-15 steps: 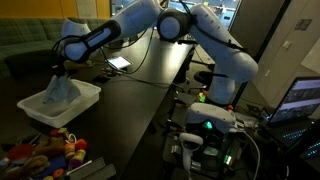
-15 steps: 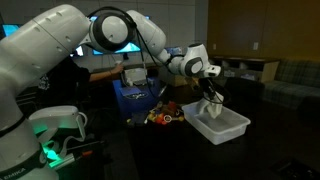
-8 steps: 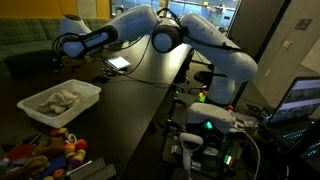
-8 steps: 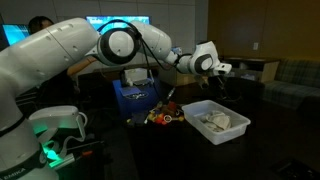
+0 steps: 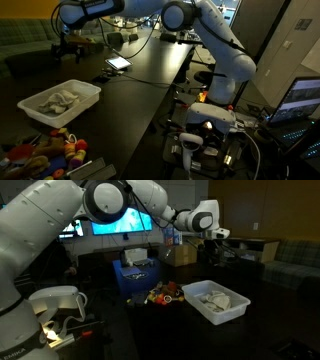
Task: Push the items on the table to the left using the white cloth
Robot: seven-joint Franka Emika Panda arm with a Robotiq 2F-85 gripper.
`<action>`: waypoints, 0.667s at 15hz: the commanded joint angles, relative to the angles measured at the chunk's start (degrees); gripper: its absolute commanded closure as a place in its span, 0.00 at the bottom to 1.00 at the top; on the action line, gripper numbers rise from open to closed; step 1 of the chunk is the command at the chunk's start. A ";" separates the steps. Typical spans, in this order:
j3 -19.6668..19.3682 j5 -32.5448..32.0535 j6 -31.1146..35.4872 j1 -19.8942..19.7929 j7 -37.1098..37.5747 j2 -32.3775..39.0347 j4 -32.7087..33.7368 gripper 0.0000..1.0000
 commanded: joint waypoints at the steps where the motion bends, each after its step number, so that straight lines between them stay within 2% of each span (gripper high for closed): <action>1: 5.47 5.72 -5.21 -3.83 -6.24 -11.60 -13.61 0.00; 6: 7.65 13.45 -14.02 -6.77 -10.35 -22.77 -27.02 0.00; 10: 6.87 16.64 -19.88 -7.75 -15.45 -31.86 -38.64 0.00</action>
